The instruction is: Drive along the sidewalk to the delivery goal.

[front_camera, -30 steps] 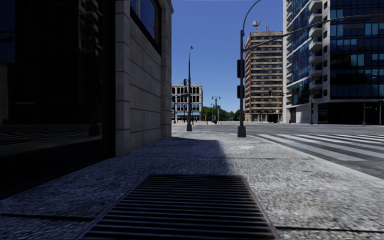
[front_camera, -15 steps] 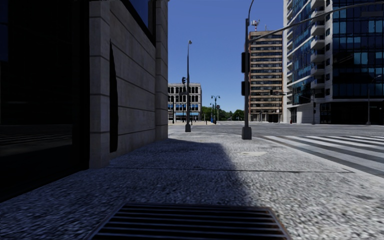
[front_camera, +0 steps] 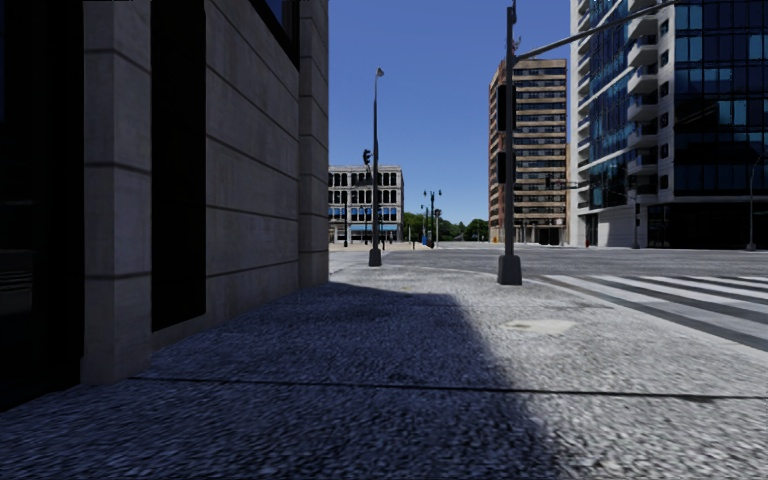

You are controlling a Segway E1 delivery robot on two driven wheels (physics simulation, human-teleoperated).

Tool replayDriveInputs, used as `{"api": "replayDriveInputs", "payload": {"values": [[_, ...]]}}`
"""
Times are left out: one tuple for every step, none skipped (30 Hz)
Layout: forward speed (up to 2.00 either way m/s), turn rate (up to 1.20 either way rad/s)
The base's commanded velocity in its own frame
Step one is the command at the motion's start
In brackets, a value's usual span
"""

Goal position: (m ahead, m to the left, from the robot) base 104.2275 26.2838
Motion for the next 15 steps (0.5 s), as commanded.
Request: {"api": "replayDriveInputs", "payload": {"values": [[2.0,0.0],[2.0,0.0],[2.0,0.0],[2.0,0.0],[2.0,0.0],[2.0,0.0],[2.0,0.0],[2.0,0.0],[2.0,0.0],[2.0,0.0],[2.0,0.0],[2.0,0.0],[2.0,0.0],[2.0,0.0],[2.0,0.0]]}}
